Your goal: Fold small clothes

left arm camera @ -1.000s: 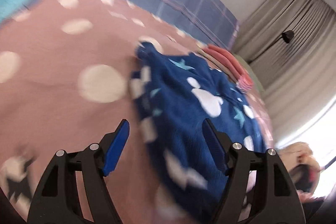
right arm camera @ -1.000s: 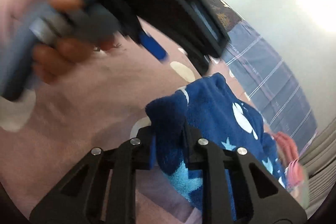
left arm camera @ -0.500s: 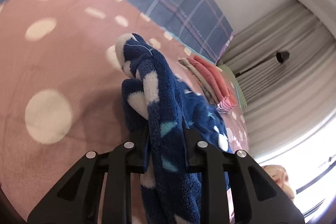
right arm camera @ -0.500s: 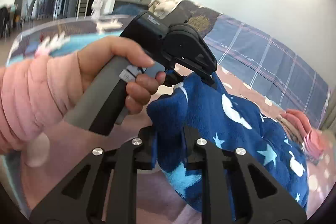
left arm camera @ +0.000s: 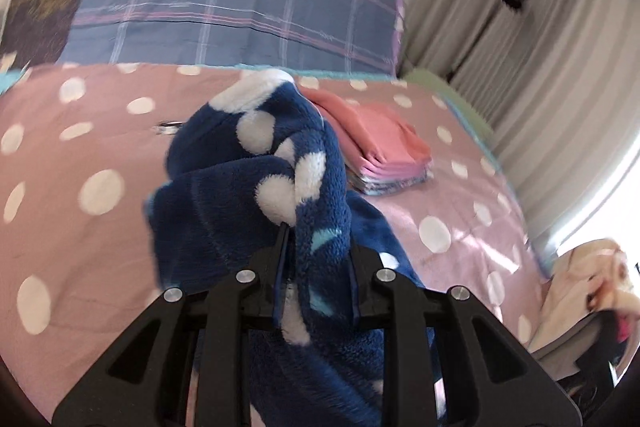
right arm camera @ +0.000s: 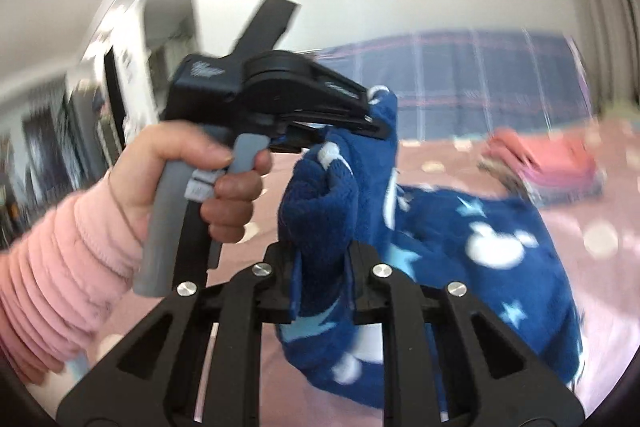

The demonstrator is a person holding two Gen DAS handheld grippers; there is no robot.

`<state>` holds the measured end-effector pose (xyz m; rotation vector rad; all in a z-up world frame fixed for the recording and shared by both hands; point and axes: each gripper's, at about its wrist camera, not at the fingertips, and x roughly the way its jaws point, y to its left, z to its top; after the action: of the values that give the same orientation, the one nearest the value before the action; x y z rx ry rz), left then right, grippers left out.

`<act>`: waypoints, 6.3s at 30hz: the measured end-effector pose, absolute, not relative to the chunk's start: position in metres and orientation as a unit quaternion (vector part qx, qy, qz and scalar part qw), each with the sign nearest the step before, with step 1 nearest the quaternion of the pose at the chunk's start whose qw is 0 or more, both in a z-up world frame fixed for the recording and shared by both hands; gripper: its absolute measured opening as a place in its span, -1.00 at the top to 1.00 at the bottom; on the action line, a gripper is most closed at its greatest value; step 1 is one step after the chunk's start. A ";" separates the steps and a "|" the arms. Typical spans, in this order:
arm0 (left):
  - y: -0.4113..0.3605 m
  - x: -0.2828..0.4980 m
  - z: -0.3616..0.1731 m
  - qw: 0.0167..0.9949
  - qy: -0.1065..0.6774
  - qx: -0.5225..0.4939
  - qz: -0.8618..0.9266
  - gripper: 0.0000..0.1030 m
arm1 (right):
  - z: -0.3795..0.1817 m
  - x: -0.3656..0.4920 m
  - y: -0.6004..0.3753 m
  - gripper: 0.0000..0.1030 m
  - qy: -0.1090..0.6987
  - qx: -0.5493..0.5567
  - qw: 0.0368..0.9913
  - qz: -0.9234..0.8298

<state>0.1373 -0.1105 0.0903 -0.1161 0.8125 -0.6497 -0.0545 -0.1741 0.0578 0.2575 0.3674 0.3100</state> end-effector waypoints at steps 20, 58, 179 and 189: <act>-0.273 0.107 0.047 0.826 0.404 0.073 -0.387 0.35 | -0.069 -0.078 -0.362 0.72 0.247 0.452 0.844 0.148; -0.259 0.066 -0.010 0.854 0.283 0.305 -0.313 1.00 | -0.016 -0.103 -0.385 0.45 0.263 0.335 0.903 0.052; -0.181 0.146 -0.016 0.852 0.387 0.108 -0.337 -0.84 | -0.025 0.024 -0.312 0.36 0.346 0.157 0.923 0.064; -0.181 0.087 0.053 0.864 0.352 0.110 -0.343 -0.96 | -0.026 0.018 -0.310 0.36 0.342 0.156 0.924 0.066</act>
<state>0.0868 -0.1814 0.0532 0.2313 0.7383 -0.7184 0.0177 -0.3099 -0.0257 0.3198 0.7010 0.1351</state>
